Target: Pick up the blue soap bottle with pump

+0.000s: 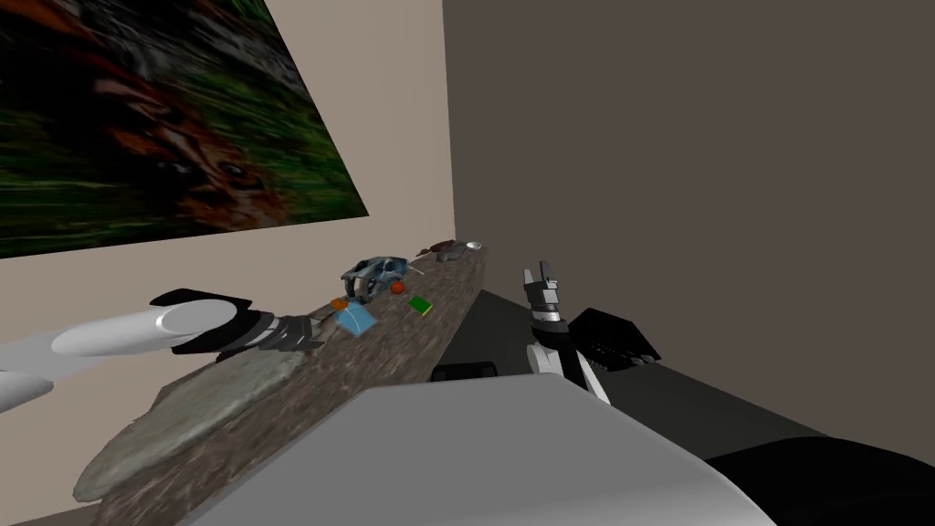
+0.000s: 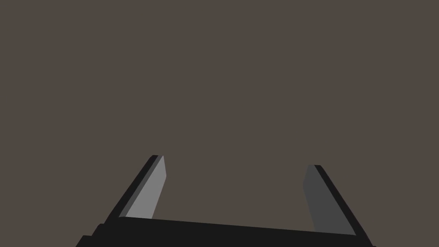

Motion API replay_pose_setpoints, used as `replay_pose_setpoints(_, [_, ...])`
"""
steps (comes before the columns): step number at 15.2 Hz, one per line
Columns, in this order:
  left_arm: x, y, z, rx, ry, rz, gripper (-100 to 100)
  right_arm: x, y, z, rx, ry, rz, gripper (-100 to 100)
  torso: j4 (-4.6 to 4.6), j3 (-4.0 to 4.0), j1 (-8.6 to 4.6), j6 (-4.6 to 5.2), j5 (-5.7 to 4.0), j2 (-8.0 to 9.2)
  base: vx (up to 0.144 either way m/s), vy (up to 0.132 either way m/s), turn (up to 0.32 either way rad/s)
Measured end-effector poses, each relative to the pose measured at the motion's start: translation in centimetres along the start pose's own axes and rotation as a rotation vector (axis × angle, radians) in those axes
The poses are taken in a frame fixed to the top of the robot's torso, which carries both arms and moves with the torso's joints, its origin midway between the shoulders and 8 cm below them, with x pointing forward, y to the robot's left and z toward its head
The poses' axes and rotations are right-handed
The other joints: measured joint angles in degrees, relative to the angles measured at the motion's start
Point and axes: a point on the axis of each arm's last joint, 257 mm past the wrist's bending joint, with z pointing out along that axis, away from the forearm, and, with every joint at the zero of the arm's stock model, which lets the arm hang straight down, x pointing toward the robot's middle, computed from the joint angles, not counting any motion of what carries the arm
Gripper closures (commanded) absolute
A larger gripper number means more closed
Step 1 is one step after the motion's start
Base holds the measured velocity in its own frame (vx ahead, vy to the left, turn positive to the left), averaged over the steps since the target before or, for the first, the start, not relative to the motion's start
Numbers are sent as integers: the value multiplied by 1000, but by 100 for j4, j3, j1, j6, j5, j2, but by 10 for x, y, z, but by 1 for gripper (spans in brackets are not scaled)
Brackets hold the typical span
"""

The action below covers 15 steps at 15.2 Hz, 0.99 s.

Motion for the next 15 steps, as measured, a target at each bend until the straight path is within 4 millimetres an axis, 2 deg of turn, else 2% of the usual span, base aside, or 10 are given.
replay_pose_setpoints(10, [-11,11,-37,-147,-50,-168,-100,0,0,0,0,0,0,0,-1,-1,0,0,1,-3,29,-3,-110])
replay_pose_setpoints(13, [-17,21,-43,-202,-64,-225,-100,0,0,0,0,0,0,0,-3,-8,1,-1,1,-13,54,-2,-95])
replay_pose_setpoints(15, [-20,23,-41,-207,-65,-233,-100,0,0,0,0,0,0,0,-1,-2,1,-3,4,-2,16,-14,-60])
